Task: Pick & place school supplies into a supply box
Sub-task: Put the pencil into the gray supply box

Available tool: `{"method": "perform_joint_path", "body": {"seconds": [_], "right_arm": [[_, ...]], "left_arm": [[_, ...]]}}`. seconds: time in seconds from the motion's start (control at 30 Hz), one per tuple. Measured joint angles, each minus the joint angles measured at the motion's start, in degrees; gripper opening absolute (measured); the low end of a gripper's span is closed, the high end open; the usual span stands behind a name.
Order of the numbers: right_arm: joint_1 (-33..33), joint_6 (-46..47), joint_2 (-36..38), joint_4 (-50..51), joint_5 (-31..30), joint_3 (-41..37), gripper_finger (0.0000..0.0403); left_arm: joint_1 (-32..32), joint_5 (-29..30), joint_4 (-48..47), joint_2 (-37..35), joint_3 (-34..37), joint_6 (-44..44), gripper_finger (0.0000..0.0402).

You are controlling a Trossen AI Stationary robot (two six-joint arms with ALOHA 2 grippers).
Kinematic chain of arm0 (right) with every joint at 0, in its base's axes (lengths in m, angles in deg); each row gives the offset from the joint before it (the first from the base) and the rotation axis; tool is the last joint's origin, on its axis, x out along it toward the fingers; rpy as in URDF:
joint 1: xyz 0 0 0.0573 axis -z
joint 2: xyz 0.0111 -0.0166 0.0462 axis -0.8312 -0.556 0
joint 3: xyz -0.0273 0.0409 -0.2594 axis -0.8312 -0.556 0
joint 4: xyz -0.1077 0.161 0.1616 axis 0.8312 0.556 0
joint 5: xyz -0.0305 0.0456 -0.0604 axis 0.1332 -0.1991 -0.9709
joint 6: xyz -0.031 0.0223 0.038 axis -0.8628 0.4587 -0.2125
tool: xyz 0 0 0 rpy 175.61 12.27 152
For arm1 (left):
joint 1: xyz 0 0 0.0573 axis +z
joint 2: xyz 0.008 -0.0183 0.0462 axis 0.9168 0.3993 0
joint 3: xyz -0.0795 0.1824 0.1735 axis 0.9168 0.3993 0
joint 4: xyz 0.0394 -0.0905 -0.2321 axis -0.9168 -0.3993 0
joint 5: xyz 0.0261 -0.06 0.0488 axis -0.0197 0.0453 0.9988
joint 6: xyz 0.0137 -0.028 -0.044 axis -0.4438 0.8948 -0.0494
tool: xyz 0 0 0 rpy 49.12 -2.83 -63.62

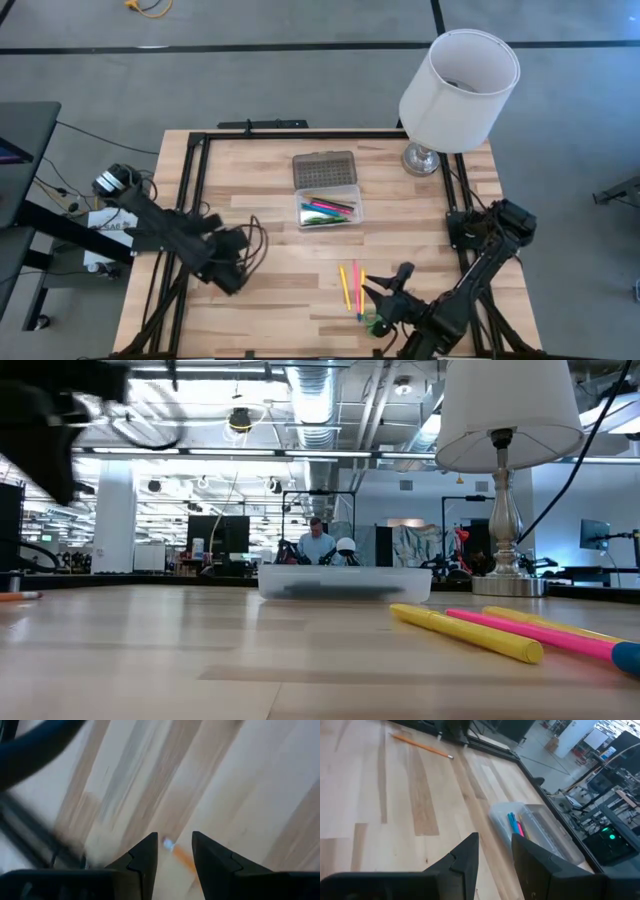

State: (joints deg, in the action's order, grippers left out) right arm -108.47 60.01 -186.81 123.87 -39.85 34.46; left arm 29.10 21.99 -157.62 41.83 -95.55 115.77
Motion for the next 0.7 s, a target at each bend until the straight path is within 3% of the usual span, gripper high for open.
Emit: {"method": "perform_joint_path", "body": {"seconds": [0.23, 0.47, 0.7], "right_arm": [[1.95, 0.00, 0.00, -0.05, 0.39, 0.00, 0.0111], [3.35, -0.07, 0.00, -0.03, 3.31, 0.00, 0.0111], [3.34, -0.05, 0.00, -0.03, 3.27, 0.00, 0.0111]], "left_arm": [[-6.38, -3.85, -0.89, 0.66, 0.73, 6.34, 0.0116], [-8.06, -12.23, 2.57, 0.69, 9.22, 10.19, 0.0116], [-8.77, -14.26, 11.25, 0.68, 15.75, 11.31, 0.0116]]}}
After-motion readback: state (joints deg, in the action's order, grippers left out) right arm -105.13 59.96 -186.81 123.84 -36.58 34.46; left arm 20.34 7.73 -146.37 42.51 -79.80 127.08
